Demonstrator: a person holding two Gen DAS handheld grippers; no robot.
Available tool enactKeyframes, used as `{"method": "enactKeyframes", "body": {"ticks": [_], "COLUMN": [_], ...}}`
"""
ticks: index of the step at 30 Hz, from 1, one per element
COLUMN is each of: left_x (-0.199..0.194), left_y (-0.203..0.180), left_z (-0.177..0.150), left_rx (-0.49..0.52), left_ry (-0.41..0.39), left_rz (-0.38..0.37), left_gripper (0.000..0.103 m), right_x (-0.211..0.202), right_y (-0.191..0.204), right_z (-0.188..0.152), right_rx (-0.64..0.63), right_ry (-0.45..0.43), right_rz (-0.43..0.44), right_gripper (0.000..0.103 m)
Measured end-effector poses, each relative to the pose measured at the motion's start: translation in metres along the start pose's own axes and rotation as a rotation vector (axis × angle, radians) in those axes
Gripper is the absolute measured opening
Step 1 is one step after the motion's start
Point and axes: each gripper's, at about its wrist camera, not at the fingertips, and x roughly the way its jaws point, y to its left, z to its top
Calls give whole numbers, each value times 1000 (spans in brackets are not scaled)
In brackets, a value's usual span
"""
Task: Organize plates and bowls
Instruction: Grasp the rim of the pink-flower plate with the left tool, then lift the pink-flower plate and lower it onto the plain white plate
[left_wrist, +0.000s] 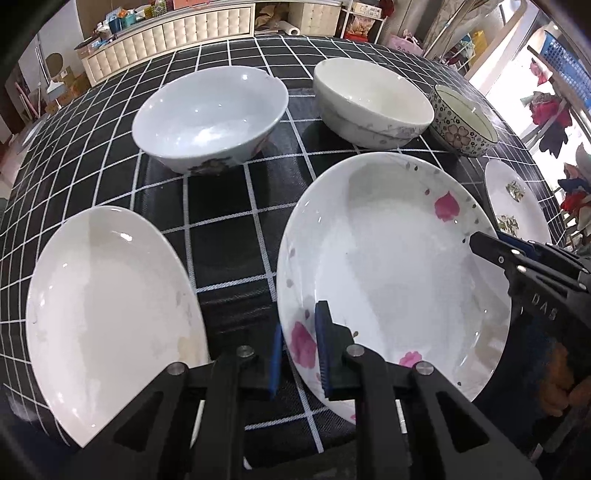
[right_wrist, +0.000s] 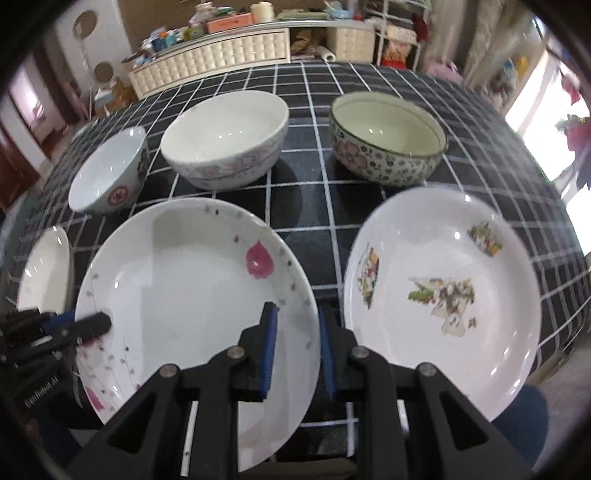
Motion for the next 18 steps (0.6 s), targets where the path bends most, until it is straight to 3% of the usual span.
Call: {"method": "enactKeyframes", "body": {"ticks": [11,18], "left_x": [-29,-53], "left_y": [19,52], "left_z": [-5,-16], "left_rx": [-9,-66], "left_ry": [-44,-65], "left_rz": [42,51], "left_gripper": [14,14], "right_x": [-18,-26], "right_y": [25,54], "right_z": [-1,6], "right_rx": [19,-15], "right_ry": [-18,-38], "right_rz": [65,105], "right_gripper": [24,24]}}
